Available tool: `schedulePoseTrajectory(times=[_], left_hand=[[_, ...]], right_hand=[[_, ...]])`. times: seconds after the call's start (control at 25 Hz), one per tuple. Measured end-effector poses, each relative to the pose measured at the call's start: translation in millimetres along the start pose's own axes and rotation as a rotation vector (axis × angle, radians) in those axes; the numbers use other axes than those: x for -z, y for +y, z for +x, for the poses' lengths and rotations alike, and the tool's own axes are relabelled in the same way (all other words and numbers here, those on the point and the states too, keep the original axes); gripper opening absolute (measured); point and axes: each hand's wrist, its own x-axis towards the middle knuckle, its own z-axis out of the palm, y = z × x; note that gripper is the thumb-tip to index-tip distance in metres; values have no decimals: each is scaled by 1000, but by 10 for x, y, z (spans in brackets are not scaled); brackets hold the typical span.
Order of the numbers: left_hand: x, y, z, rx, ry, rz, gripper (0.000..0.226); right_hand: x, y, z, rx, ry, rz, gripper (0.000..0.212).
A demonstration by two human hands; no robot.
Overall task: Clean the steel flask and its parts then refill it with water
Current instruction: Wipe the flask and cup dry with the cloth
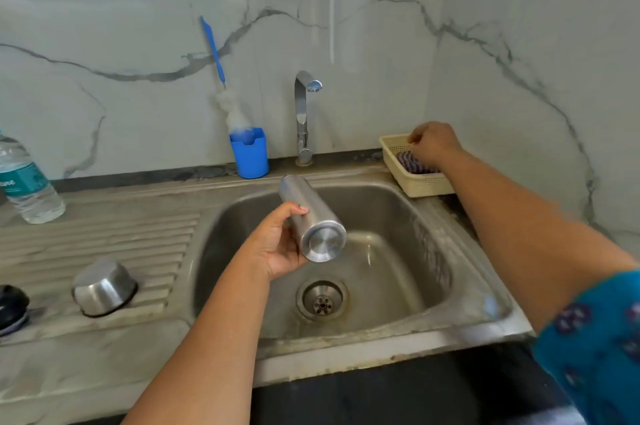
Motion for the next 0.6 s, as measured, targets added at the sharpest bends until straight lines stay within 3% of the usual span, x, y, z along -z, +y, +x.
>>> schedulePoseTrajectory(times=[0.12,0.2,0.28,0.4,0.6], left_hand=[[-18,-22,75,-37,47,-57,72],[-30,-46,112,-49,84,-45,77],[-31,-64,125,-55,94,-36,81],[-38,-60,145,-59,77,-15,82],[17,-84,173,-75,63,34,74]], right_hand=[[-100,1,301,46,-171,-328,29],[-185,-8,392,40,-313,-515,48],[-266,16,438,-32,-406,-541,58],[-277,1,437,-71,-399,-493,53],[-276,107,429,-5,-233,-471,37]])
